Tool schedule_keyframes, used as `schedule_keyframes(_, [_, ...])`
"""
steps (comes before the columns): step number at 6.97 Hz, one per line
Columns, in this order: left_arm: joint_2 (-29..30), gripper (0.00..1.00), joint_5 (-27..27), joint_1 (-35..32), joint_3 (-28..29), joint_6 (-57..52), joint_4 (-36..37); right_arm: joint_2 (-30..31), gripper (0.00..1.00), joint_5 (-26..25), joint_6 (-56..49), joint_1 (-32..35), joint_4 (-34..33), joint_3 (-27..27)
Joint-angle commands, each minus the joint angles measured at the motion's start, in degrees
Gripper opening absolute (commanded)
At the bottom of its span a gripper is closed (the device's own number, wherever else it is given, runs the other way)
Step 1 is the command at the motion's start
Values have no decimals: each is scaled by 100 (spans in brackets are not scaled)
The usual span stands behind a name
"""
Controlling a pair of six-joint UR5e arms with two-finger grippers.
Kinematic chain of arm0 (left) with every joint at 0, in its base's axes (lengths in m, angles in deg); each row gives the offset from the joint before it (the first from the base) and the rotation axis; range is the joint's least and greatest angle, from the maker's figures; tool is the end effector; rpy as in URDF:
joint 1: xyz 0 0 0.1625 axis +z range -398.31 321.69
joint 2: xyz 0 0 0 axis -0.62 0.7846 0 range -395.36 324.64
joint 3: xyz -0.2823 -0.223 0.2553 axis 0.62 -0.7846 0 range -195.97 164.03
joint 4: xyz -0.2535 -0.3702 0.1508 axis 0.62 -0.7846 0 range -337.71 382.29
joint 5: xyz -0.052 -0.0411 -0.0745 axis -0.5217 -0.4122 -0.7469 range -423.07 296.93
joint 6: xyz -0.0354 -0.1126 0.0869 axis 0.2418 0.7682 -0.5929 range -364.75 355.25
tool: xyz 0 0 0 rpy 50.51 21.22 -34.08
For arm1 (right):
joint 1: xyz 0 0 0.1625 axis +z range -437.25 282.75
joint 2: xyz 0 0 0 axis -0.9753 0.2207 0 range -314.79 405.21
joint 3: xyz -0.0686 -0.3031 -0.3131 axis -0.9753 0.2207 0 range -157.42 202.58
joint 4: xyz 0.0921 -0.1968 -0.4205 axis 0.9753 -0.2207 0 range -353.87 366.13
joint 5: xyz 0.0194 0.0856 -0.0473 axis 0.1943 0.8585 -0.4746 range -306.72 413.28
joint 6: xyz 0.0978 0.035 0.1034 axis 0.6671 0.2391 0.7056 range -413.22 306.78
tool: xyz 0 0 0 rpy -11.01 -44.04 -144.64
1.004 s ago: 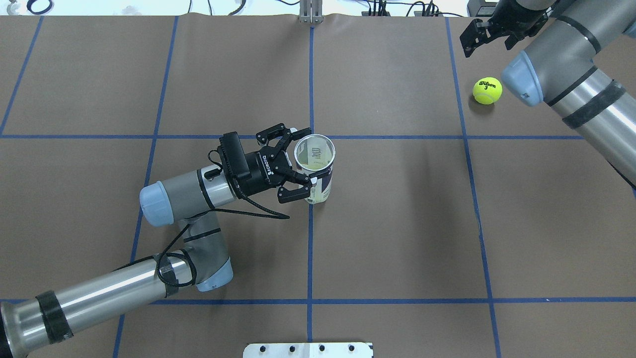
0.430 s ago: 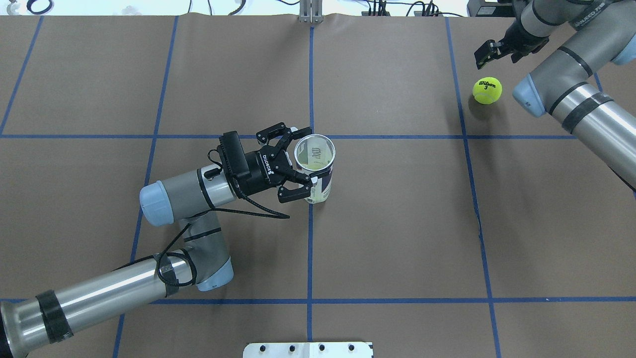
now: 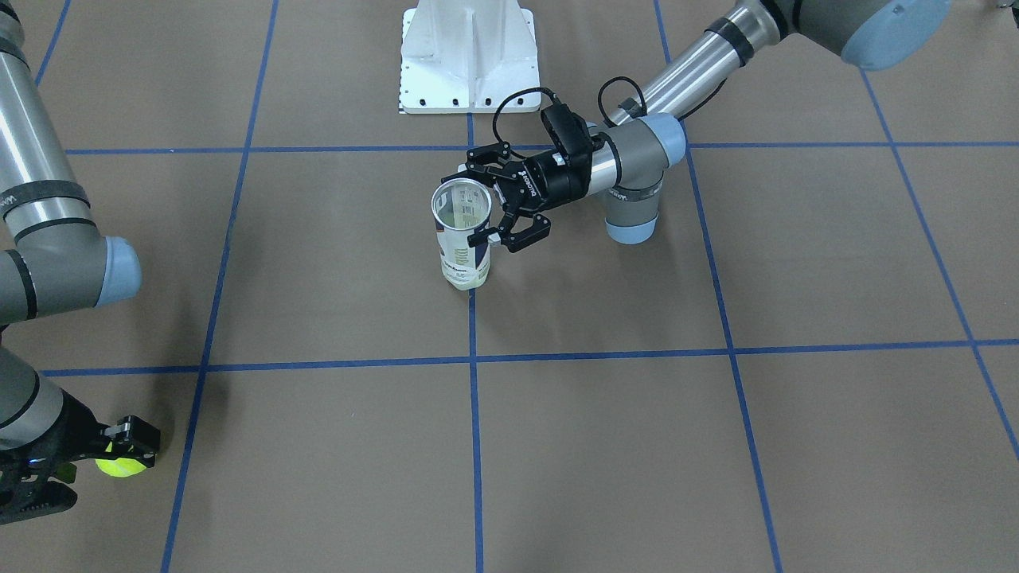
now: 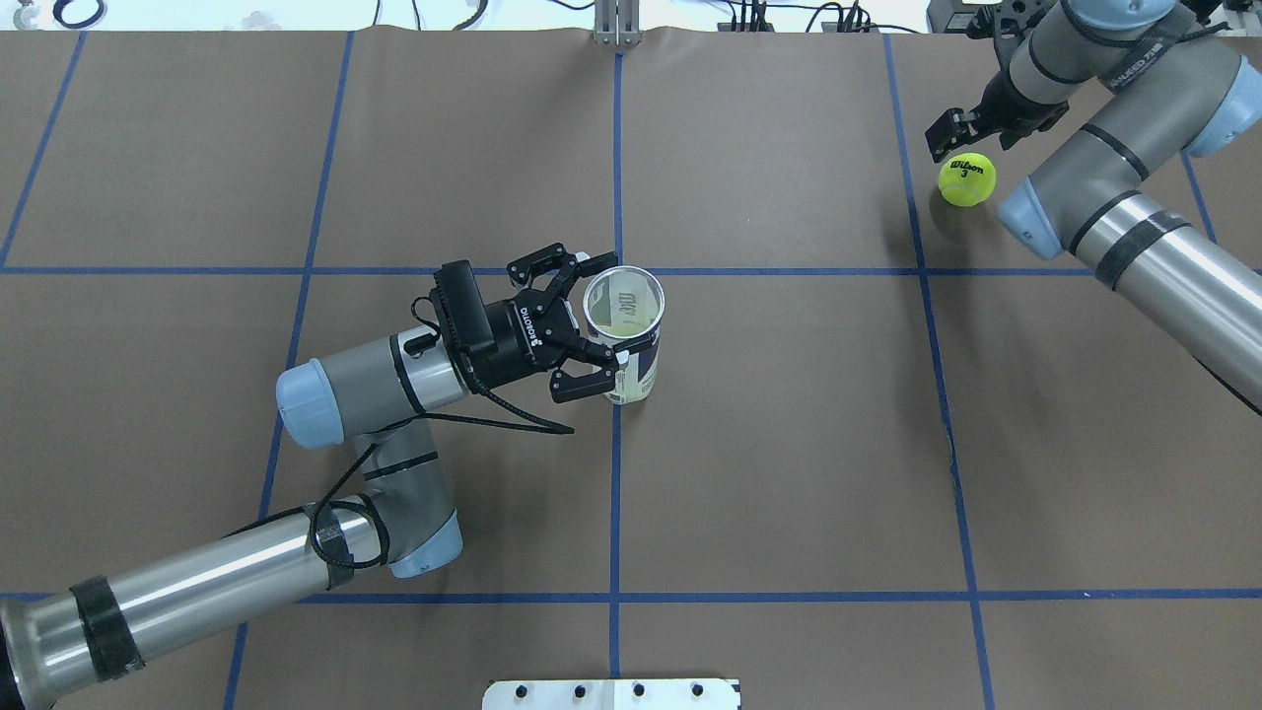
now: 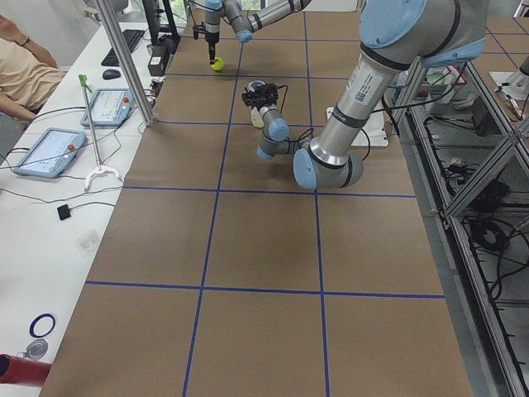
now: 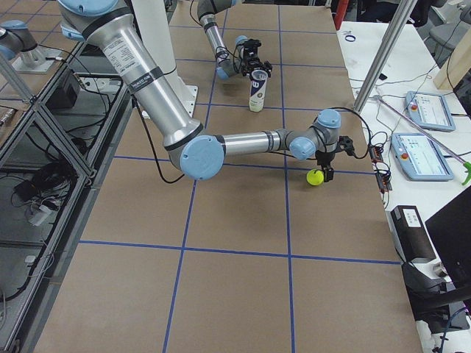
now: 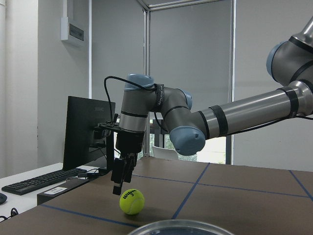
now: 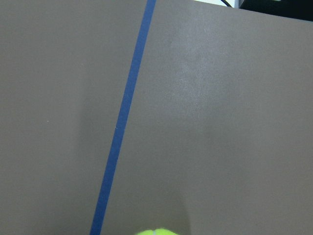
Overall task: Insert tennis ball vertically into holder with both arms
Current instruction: 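Close the right gripper on the second tennis ball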
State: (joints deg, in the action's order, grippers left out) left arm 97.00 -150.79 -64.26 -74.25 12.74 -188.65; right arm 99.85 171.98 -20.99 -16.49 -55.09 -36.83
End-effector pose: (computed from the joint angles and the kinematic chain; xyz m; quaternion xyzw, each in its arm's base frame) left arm 0.6469 -0.4694 0.2328 0.6959 0.5893 0.1454 0.3838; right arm -0.3662 -0.7829 0.5364 0.1192 -0.3469 -0.0473 0.9291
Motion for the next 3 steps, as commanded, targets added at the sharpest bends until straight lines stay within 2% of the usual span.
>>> schedule_keyframes(1, [0,99,0,2,1,0,0,160,99,-311,29,-195,5,0])
schedule_keyframes(2, [0,99,0,2,10,0,0,205,99,-312,20,-196,5,-9])
schedule_keyframes(3, [-52,99,0,2,1,0,0,188,91,-312,29,-205,5,-9])
